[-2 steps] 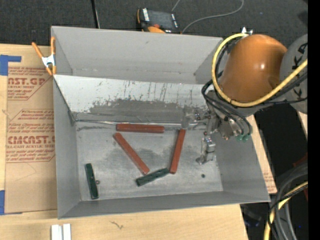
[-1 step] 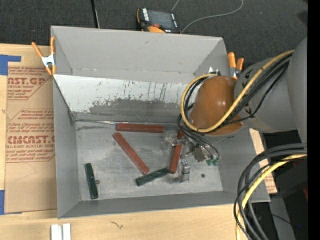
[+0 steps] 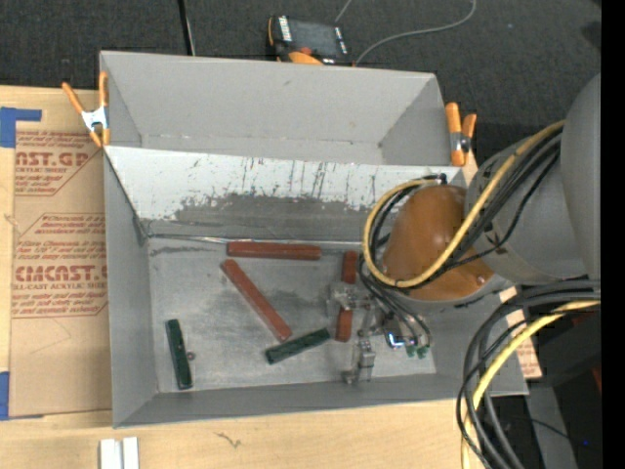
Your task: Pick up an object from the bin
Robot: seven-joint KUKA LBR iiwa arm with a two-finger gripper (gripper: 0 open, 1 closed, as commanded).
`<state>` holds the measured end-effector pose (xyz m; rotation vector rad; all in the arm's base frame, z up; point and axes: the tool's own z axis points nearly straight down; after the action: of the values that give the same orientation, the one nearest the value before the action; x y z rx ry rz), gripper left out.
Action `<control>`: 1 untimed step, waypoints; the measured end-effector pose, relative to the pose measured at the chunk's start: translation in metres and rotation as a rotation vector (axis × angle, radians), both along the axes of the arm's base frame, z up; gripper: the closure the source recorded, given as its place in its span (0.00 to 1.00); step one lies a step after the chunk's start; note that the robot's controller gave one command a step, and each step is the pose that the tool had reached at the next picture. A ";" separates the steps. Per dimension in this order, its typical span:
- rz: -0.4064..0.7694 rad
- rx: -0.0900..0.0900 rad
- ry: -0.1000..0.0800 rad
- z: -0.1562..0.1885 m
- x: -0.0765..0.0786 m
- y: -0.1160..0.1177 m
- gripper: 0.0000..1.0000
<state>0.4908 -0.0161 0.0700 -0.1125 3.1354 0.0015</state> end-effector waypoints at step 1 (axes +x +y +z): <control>0.002 0.000 0.003 0.000 -0.001 0.000 1.00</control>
Offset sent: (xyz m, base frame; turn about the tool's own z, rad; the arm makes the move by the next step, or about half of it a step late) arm 0.0000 0.0000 0.0000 0.0000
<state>0.4903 -0.0160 0.0700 -0.1153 3.1381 0.0010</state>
